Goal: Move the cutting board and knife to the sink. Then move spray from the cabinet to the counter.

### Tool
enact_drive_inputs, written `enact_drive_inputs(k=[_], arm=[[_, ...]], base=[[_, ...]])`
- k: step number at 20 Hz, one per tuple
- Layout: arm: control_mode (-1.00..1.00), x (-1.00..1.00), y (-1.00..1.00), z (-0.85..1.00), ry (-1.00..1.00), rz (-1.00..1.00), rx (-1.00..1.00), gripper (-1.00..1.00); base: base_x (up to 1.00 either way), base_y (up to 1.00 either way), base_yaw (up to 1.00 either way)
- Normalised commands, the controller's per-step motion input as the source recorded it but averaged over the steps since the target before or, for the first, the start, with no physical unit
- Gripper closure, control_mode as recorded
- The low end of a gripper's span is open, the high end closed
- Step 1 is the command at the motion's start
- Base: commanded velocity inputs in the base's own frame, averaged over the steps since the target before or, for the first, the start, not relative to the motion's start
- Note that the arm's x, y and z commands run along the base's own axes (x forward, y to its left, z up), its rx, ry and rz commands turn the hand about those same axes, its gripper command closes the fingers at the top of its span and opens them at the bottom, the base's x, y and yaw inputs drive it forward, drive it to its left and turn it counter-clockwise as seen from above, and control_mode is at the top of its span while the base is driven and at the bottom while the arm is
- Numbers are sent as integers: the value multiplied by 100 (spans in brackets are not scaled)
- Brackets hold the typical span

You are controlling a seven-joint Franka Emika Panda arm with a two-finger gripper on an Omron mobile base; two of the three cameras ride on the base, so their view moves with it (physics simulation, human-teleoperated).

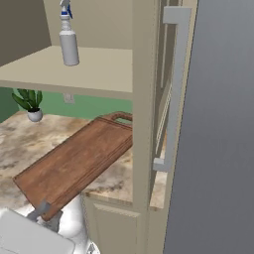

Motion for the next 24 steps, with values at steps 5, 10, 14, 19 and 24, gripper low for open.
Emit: enact_drive_inputs(k=[5,10,14,19,24], arm=[[-100,-98,43,76,-2,-7,0,100],[-100,-19,45,44,5,0,0,100],[-100,-5,65,2,10,5,0,100],[-100,-2,29,9,-1,9,0,100],[-100,8,1,10,-1,8,1,100]], base=[[0,0,0],[0,0,0],[0,0,0],[0,0,0],[0,0,0]])
